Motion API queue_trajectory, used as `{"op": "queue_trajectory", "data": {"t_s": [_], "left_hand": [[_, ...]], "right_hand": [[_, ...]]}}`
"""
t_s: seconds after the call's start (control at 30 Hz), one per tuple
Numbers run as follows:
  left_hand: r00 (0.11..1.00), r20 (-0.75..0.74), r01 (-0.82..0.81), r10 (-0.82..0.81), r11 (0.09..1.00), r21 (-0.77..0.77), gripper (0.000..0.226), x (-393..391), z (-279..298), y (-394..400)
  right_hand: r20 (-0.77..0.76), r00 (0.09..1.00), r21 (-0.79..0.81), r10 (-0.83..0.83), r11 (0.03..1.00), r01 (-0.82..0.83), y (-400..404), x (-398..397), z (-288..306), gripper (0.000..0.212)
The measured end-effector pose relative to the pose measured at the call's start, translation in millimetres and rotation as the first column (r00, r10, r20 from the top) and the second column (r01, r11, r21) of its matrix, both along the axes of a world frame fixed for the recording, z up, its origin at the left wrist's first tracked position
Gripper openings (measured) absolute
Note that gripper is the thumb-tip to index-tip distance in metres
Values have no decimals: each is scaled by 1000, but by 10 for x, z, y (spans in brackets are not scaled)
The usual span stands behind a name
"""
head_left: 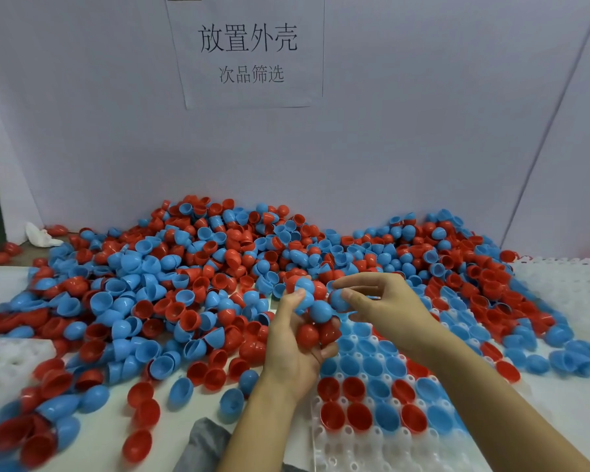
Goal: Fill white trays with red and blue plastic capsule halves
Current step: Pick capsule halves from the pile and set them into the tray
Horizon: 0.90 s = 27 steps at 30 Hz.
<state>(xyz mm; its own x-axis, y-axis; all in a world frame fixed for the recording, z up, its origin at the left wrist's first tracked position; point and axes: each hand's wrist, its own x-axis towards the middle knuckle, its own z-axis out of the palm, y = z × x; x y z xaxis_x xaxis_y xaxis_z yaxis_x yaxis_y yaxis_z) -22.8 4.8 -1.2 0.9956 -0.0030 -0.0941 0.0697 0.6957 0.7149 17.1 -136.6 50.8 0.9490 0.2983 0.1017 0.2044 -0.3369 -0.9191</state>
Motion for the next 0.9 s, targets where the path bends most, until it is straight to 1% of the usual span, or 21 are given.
{"op": "queue_trajectory", "data": {"t_s": [0.13,0.27,0.33,0.4,0.47,0.5,0.57,0.63,0.73,0.8,0.9], "left_hand": [[995,-37,-99,98,995,-31,32,16,17,1],[990,-59,-135,131,988,-74,34,29,16,-4],[987,-57,-155,149,982,-106,36,40,17,-3],[979,-80,-194,186,976,-102,42,56,8,5],[957,-135,-265,257,963,-48,46,82,-10,15],[942,-151,-305,300,952,-12,45,98,-28,17],[921,-138,-363,365,931,39,37,125,-61,16],[905,-119,-404,408,913,63,36,139,-89,24],[887,-107,-443,448,894,72,38,159,-137,50],[879,-86,-463,468,883,72,39,168,-144,50],[869,-8,-492,496,864,109,34,162,-125,36]], "right_hand": [[1,1000,73,-12,997,12,5,-3,3,20],[38,999,85,25,996,-28,3,-38,22,30],[96,993,37,64,997,-68,9,-60,32,37],[147,979,-43,138,990,-133,28,-90,47,41],[174,966,-131,192,977,-170,46,-108,54,45],[182,962,-181,205,968,-172,53,-112,52,48],[195,954,-280,228,945,-169,66,-120,40,51],[205,943,-340,261,923,-182,82,-135,29,48],[216,941,-338,262,924,-180,120,-155,31,28],[232,955,-287,184,951,-113,163,-164,34,18],[232,971,-255,59,967,2,244,-176,37,14]]}}
